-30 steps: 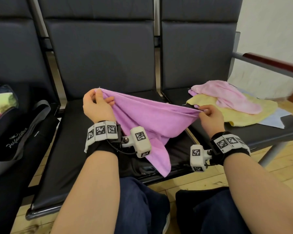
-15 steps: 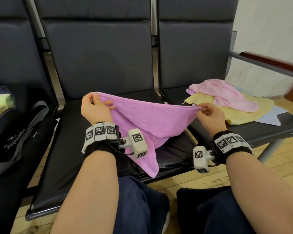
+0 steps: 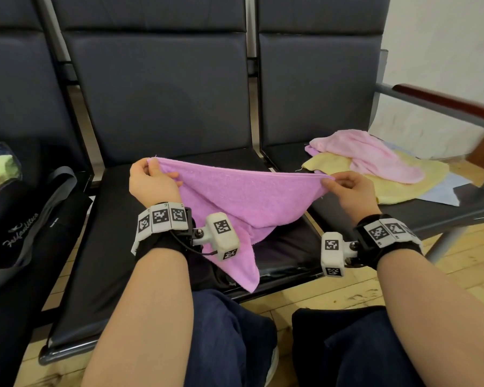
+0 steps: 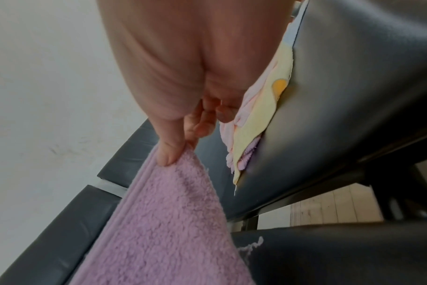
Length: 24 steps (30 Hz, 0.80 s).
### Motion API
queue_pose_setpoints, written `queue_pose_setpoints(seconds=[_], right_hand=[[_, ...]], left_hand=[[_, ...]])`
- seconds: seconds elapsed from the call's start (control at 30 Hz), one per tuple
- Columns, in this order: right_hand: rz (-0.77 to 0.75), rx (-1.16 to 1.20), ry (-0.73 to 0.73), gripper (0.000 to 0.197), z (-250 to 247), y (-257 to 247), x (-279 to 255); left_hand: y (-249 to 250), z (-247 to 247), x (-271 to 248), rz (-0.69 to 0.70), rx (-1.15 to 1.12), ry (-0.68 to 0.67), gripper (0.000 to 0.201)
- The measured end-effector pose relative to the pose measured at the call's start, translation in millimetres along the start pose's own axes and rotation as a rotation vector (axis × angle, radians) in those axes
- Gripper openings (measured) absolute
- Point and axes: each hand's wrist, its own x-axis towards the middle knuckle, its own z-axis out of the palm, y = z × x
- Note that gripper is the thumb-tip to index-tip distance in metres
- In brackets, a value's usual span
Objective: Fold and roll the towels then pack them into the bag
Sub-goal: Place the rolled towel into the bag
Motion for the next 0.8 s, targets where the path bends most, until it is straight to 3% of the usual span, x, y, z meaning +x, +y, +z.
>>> queue_pose_setpoints(seconds=[0.3, 0.43, 0.6, 0.8], right_hand=[[0.001, -0.067, 0.062, 0.019, -3.8, 0.8, 2.7], [-0.021, -0.077, 0.196, 0.014, -1.6, -14.6, 4.3], [-0.101, 0.027, 0.414, 0.020, -6.1, -66.8, 13.2], [-0.269, 0.122, 0.459, 0.011, -31.0, -168.9, 22.1]], left_hand=[[3.6, 2.7, -5.2, 0.025, 0.046, -0.025, 0.018], [15.2, 6.6, -9.3, 0.087, 0.012, -0.034, 0.009], [60.4, 16.6, -7.7, 0.177, -0.073, -0.053, 0.010], [150.5, 13.5, -0.5, 0.289, -0.290, -0.065, 0.016]])
